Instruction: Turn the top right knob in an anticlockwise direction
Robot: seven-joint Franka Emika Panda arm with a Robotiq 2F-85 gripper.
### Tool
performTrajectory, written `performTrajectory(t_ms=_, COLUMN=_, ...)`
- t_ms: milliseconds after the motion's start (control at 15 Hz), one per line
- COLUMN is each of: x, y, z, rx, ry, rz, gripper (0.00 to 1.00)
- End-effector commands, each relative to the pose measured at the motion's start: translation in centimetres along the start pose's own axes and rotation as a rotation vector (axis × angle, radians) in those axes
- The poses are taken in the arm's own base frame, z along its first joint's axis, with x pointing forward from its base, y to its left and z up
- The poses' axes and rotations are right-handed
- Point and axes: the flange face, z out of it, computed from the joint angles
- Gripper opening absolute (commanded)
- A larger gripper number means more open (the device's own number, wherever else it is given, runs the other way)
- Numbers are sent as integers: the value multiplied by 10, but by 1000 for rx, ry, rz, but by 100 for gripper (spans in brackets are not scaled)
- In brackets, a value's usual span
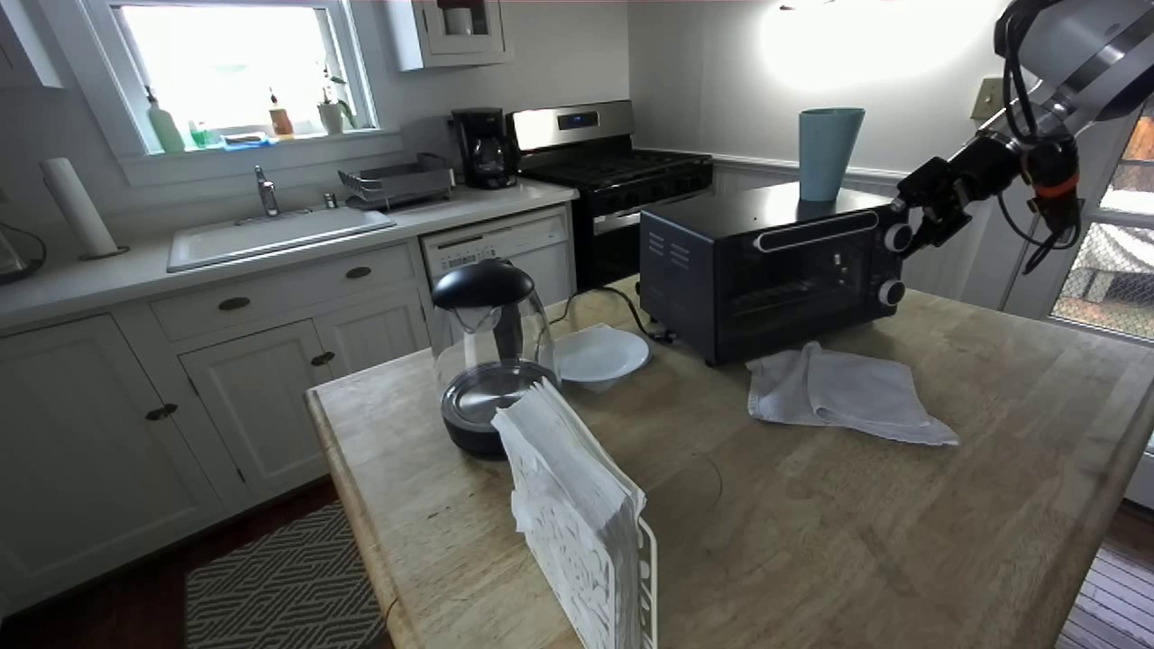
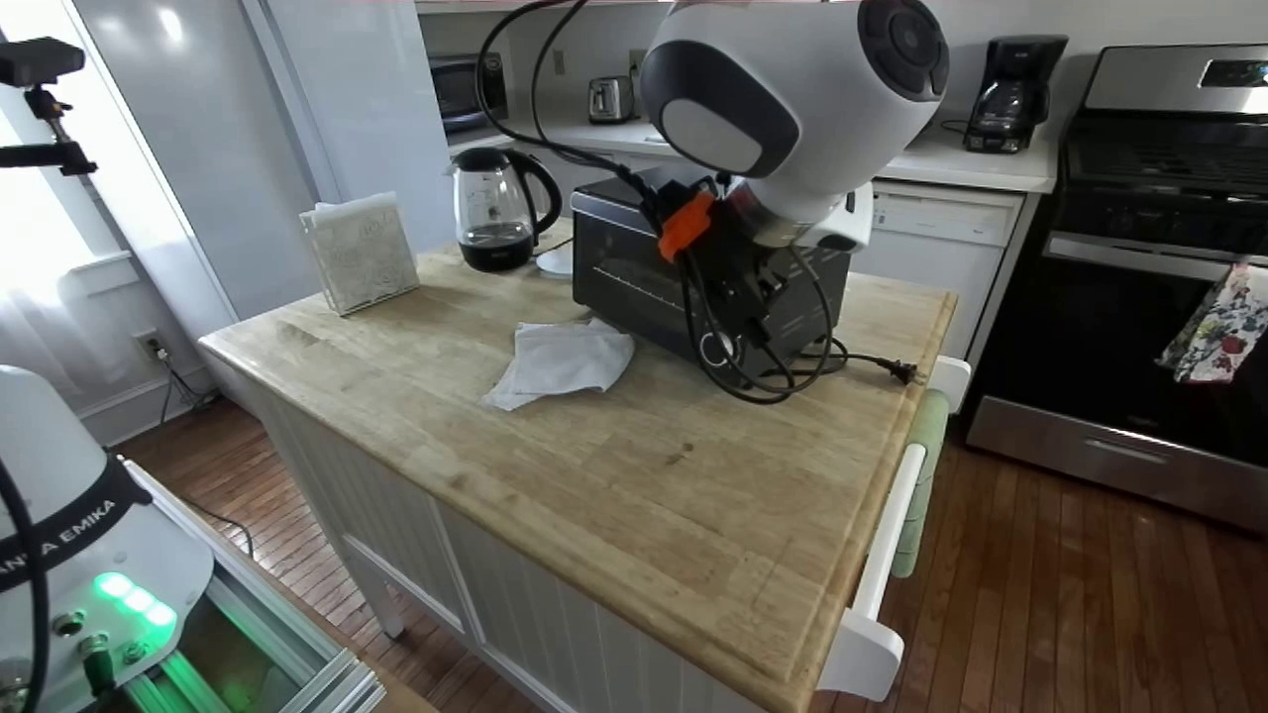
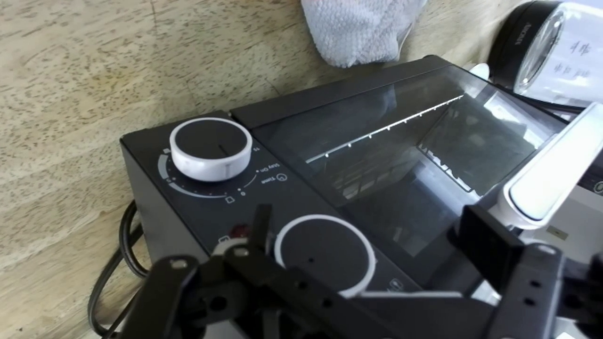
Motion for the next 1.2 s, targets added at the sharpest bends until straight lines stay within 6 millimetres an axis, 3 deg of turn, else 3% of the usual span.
performTrajectory(t_ms=0, x=7, y=-16, z=-2, rx=13, ry=20, rz=-20, gripper=100)
performTrajectory(t_ms=1133, x=4, y=-47, z=-11, rx=-64, ry=17, rz=-107, gripper=100)
